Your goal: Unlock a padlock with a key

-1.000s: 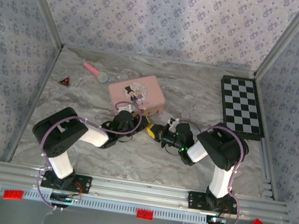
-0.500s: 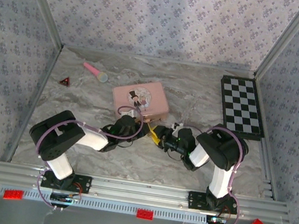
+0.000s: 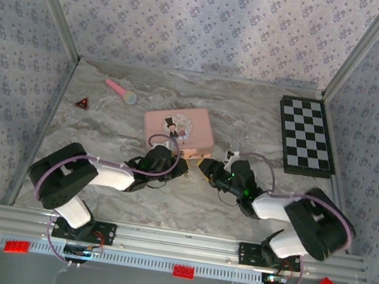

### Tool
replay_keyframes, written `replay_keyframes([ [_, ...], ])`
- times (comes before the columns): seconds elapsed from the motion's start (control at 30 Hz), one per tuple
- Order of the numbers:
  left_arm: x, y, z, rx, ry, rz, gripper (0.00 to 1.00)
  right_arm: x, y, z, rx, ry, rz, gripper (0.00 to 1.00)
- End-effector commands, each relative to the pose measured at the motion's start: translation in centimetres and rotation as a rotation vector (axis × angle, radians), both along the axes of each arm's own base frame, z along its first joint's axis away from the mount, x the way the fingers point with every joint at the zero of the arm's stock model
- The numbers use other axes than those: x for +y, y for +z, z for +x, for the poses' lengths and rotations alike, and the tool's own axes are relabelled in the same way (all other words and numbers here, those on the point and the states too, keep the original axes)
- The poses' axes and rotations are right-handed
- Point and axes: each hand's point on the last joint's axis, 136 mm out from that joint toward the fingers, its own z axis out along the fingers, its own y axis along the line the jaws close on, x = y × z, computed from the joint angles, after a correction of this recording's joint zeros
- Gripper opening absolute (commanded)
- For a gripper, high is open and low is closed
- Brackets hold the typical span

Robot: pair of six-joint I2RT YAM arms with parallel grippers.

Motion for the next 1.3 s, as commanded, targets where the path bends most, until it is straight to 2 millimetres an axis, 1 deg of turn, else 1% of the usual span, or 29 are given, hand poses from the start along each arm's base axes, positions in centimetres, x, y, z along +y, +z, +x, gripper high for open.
replay_keyframes([
  [0.0, 0.1, 2.5, 0.8, -0.041, 0.016, -0.01, 0.0, -0.6, 0.8, -1.5, -0.244, 0.104, -0.393, 0.43],
  [0.03, 0.2, 2.7, 0.9, -0.044, 0.02, -0.012, 0.0, -0.6, 1.7, -2.0, -0.343, 0.121, -0.493, 0.43],
  [0.07, 0.3, 2.8, 0.9, -0.045, 0.022, -0.012, 0.0, -0.6, 2.2, -2.6, -0.423, 0.137, -0.574, 0.43],
  [0.13, 0.5, 2.9, 1.0, -0.04, 0.023, -0.012, 0.0, -0.9, 2.7, -3.2, -0.535, 0.147, -0.657, 0.42],
  [0.2, 0.6, 3.0, 1.1, -0.038, 0.023, -0.016, 0.0, -1.1, 2.7, -3.7, -0.609, 0.142, -0.692, 0.41],
  [0.23, 0.6, 3.0, 1.2, -0.036, 0.024, -0.017, 0.0, -0.7, 3.0, -4.0, -0.656, 0.157, -0.708, 0.41],
  [0.33, 0.5, 3.4, 1.2, -0.037, 0.021, -0.023, 0.0, 1.4, 3.7, -5.6, -0.832, 0.227, -0.794, 0.42],
  [0.47, 0.5, 3.9, 1.4, -0.046, 0.025, -0.035, 0.0, 3.7, 3.5, -7.1, -1.0, 0.305, -0.887, 0.43],
  [0.57, 0.5, 4.2, 1.2, -0.049, 0.021, -0.038, 0.0, 4.2, 3.1, -7.2, -1.056, 0.294, -0.938, 0.44],
  [0.77, 0.7, 4.5, 0.9, -0.053, 0.019, -0.046, 0.0, 4.9, 1.2, -6.8, -1.091, 0.309, -1.0, 0.43],
  [0.87, 0.5, 4.6, 0.8, -0.055, 0.011, -0.056, 0.0, 5.6, 0.5, -7.0, -1.115, 0.336, -1.011, 0.43],
  [0.97, 0.4, 4.5, 0.8, -0.053, 0.006, -0.059, 0.0, 5.9, -0.1, -6.7, -1.129, 0.333, -1.044, 0.42],
  [1.27, 0.2, 4.4, 0.8, -0.047, 0.0, -0.071, 0.0, 6.1, -1.0, -5.8, -1.146, 0.3, -1.096, 0.36],
])
